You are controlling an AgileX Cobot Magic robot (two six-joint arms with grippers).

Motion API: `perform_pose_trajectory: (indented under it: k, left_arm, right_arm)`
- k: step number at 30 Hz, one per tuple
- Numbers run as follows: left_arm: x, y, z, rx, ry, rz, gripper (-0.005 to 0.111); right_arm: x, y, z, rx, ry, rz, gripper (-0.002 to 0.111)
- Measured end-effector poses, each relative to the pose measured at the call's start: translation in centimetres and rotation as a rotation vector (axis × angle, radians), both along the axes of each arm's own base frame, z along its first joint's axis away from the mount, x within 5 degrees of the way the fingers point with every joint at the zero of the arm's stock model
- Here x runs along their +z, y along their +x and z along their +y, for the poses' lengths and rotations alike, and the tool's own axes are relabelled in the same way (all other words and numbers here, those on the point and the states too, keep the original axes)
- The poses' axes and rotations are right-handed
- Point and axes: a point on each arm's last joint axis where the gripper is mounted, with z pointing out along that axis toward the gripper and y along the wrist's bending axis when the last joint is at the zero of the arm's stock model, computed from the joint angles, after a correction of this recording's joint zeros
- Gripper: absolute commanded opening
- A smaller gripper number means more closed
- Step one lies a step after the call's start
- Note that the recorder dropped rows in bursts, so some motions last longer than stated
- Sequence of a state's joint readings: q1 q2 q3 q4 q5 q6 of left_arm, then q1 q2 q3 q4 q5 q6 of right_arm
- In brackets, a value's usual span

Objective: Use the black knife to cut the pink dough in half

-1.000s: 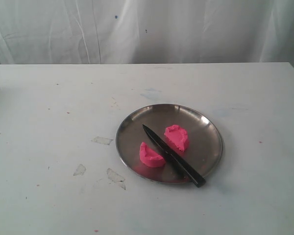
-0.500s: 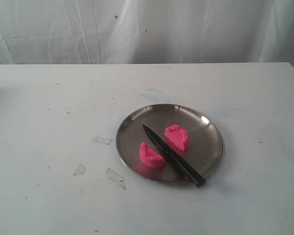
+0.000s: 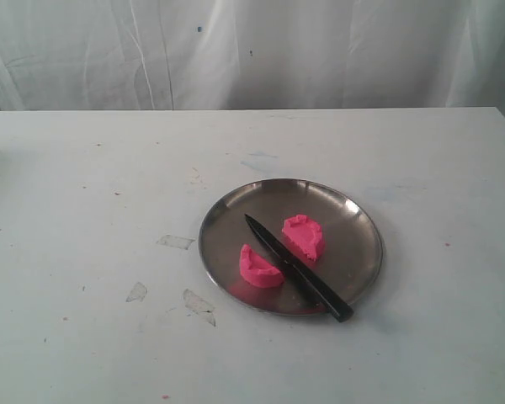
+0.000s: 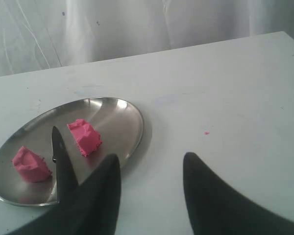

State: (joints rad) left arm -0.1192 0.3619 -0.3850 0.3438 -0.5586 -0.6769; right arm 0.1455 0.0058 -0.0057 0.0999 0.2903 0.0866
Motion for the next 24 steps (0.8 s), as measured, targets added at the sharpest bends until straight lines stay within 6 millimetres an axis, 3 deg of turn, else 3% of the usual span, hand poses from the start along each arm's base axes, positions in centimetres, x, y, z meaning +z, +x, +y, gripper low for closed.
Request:
perform_pose_trajectory:
  k: [14, 24]
  left_arm:
    - [-4.5, -1.1, 0.5, 0.077, 0.245, 0.404, 0.000]
    - [-13.4, -1.9, 0.7, 0.081, 0.269, 0.462, 0.000]
  right_arm:
    - [0.0, 0.0, 0.0, 0.000, 0.000, 0.000, 0.039]
    - [0.0, 0.0, 0.0, 0.000, 0.001, 0.000, 0.039]
